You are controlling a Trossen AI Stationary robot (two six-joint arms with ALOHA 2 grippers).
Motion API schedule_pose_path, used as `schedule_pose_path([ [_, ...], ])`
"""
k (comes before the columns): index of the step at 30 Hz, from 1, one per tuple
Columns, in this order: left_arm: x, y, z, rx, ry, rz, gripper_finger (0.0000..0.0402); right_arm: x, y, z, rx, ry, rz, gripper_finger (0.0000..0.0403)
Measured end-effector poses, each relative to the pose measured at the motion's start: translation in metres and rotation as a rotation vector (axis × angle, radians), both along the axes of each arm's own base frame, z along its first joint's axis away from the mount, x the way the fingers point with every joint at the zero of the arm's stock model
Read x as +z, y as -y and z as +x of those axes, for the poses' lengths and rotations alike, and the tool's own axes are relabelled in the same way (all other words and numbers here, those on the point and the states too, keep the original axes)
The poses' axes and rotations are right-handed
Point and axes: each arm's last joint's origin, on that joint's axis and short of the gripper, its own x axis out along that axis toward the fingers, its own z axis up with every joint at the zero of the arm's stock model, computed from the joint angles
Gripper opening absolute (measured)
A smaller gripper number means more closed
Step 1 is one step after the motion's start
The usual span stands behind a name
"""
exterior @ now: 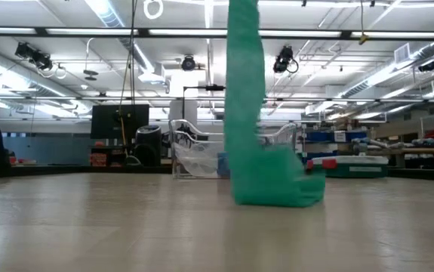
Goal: Roll bandage
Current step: Roll the sky blue bandage
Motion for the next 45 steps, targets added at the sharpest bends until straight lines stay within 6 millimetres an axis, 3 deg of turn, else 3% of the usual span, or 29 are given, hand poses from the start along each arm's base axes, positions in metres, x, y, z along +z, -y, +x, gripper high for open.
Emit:
schedule_pose_path([
  [7, 0.035, -0.002, 0.001, 0.006, 0.064, 0.073, 0.0192, 0.058, 0.013, -0.008, -0.053, 0.176, -0.114, 0.0000],
  [11, 0.038, -0.006, 0.005, 0.027, 0.073, 0.077, 0.0192, 0.082, 0.013, -0.010, -0.035, 0.238, -0.169, 0.0000],
  [14, 0.035, -0.009, 0.008, 0.034, 0.063, 0.077, 0.0192, 0.089, 0.013, -0.006, -0.025, 0.231, -0.190, 0.0000],
  [24, 0.029, -0.012, 0.014, 0.047, 0.031, 0.112, 0.0192, 0.087, 0.012, 0.011, -0.005, 0.195, -0.202, 0.0000],
  [35, 0.033, -0.018, 0.005, 0.126, 0.017, 0.138, 0.0192, 0.101, 0.011, -0.024, -0.049, 0.228, -0.205, 0.0000],
  [45, 0.021, -0.019, 0.024, 0.056, 0.001, 0.147, 0.0192, 0.101, 0.011, -0.013, -0.037, 0.252, -0.201, 0.0000],
])
